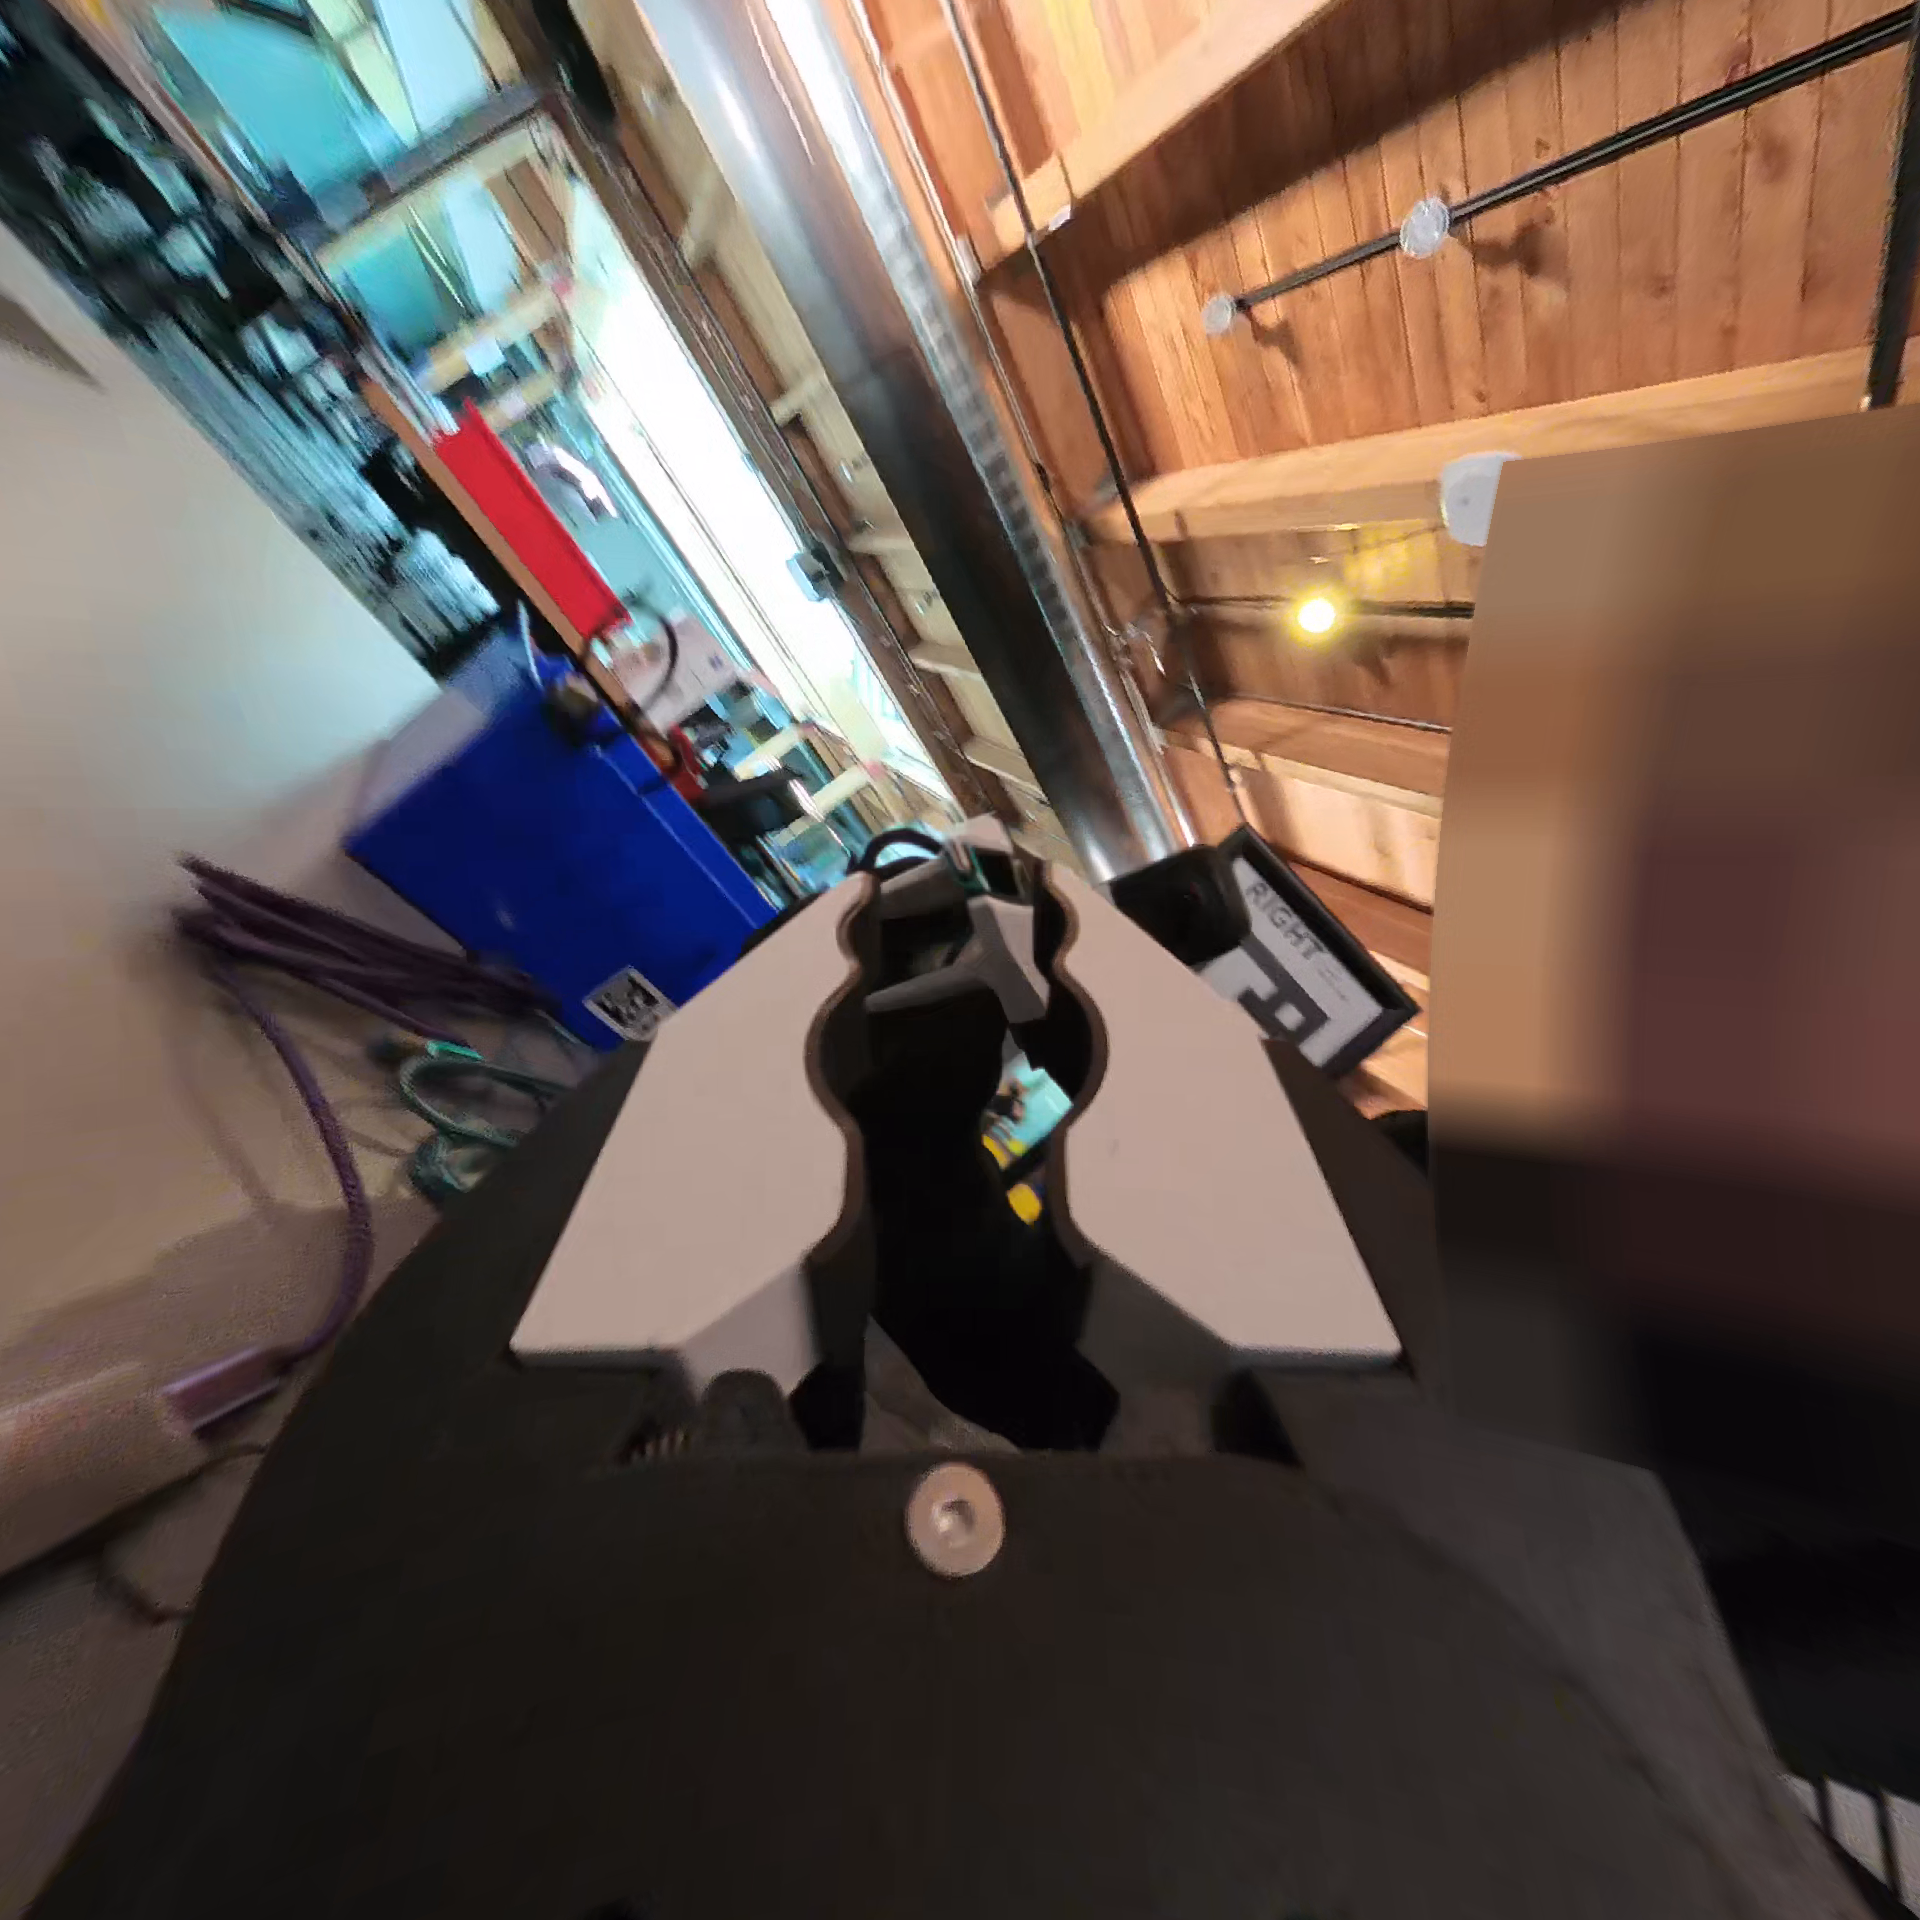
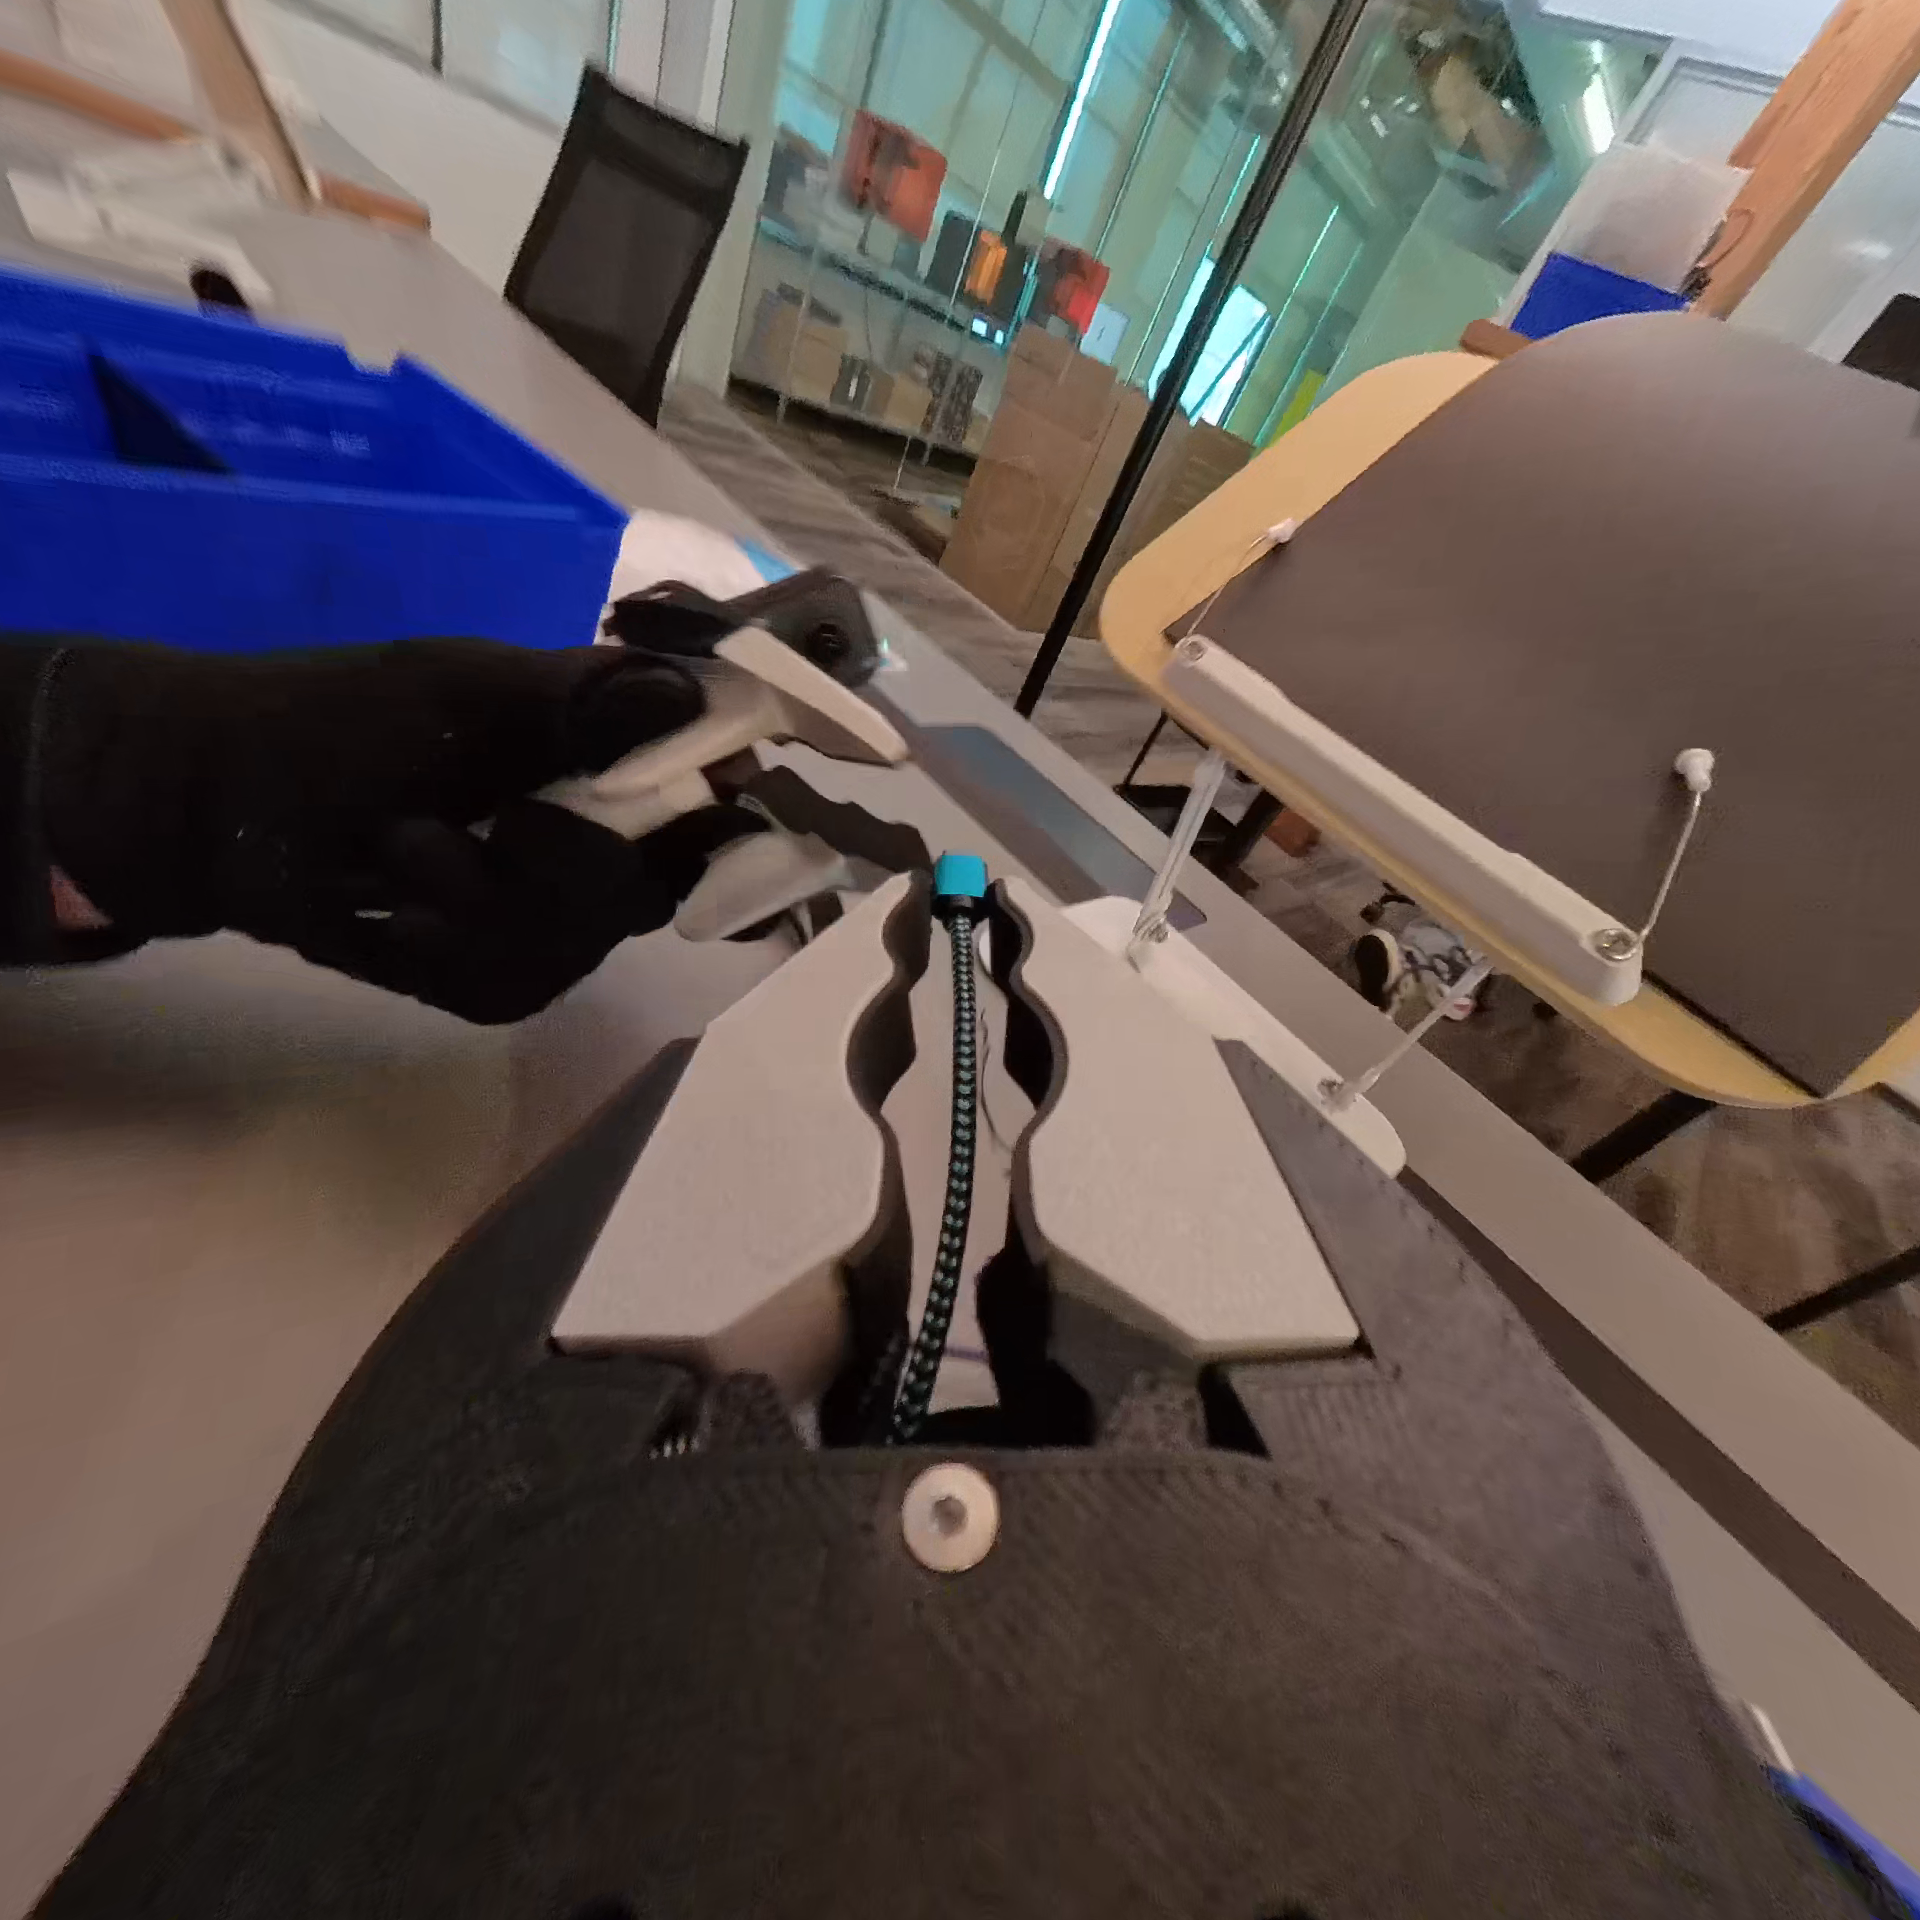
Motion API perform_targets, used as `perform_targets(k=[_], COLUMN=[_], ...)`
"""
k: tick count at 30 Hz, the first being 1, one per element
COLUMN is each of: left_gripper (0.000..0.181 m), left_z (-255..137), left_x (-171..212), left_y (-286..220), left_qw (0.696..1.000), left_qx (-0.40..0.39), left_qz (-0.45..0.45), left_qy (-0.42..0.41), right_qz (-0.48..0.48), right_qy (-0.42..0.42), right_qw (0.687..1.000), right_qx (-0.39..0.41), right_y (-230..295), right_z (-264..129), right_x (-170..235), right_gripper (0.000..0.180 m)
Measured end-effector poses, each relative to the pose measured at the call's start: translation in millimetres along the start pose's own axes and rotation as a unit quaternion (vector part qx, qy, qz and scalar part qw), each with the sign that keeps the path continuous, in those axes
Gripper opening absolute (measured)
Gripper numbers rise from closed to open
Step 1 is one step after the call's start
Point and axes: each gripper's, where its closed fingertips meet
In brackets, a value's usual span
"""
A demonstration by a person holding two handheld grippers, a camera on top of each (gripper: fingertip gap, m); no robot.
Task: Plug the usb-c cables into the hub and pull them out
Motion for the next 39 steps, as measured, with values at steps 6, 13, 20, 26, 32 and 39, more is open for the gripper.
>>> perform_targets(k=[6, 13, 20, 26, 32, 39], left_gripper=[0.036, 0.070, 0.124, 0.138, 0.131, 0.107], left_z=[-38.8, -105.5, -117.0, -116.3, -122.0, -114.5], left_x=[-3.4, 29.5, 31.1, 33.6, 31.8, 31.3], left_y=[26.4, 96.4, 127.7, 137.1, 142.1, 141.2], left_qw=[0.936, 0.789, 0.705, 0.664, 0.625, 0.631], left_qx=[-0.293, -0.546, -0.635, -0.664, -0.683, -0.666], left_qz=[0.175, 0.176, 0.168, 0.165, 0.174, 0.191], left_qy=[0.092, 0.220, 0.267, 0.300, 0.336, 0.350], right_qz=[0.044, 0.072, 0.090, 0.093, 0.093, 0.100], right_qy=[-0.017, -0.013, -0.019, -0.014, -0.016, -0.017], right_qw=[0.999, 0.997, 0.996, 0.995, 0.996, 0.995], right_qx=[-0.008, -0.017, -0.008, -0.011, -0.007, -0.007], right_y=[-33.4, -35.5, -43.8, -41.1, -43.4, -45.4], right_z=[37.8, 49.5, 42.2, 43.7, 42.2, 41.5], right_x=[13.9, 49.5, 55.0, 57.6, 55.9, 56.4], right_gripper=[0.008, 0.008, 0.008, 0.008, 0.008, 0.008])
Point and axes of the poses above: each gripper's, where its closed fingertips meet, z out along the fingers, x out of its underside, y = z × x across the jaws, and after that the axes turned 1 degree about -z, right-handed
